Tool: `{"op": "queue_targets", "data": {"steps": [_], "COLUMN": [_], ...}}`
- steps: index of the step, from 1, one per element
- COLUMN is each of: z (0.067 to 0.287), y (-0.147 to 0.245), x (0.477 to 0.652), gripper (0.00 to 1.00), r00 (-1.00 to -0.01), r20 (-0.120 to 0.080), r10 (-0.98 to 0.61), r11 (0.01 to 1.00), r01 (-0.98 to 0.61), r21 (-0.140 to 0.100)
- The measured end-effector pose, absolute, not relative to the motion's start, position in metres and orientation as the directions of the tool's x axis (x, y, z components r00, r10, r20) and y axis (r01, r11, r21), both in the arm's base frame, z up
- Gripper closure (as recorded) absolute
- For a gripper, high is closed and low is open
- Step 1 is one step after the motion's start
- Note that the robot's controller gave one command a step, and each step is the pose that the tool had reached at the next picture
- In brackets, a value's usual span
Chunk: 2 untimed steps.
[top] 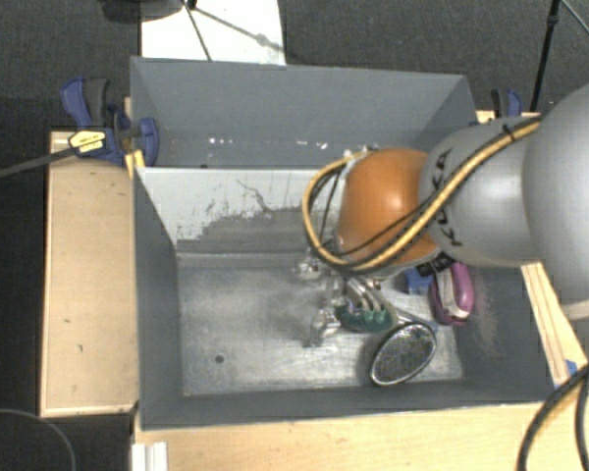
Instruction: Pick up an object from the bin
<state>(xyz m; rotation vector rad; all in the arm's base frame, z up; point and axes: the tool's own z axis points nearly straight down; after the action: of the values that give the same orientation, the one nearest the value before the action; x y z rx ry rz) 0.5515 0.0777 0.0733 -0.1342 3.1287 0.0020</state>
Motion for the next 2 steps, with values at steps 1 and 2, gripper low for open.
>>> {"op": "queue_targets", "data": {"steps": [1,2], "z": [0.0736,0.0747], "y": [0.0262,0.0274], "x": [0.5309,0.5323], "gripper": [0.0,1.0], "r00": [-0.999,-0.999], "r20": [-0.012,-0.016], "r10": [0.037,0.041], "r11": [0.999,0.999], "r01": [0.037,0.041], "r21": [0.003,0.003]}}
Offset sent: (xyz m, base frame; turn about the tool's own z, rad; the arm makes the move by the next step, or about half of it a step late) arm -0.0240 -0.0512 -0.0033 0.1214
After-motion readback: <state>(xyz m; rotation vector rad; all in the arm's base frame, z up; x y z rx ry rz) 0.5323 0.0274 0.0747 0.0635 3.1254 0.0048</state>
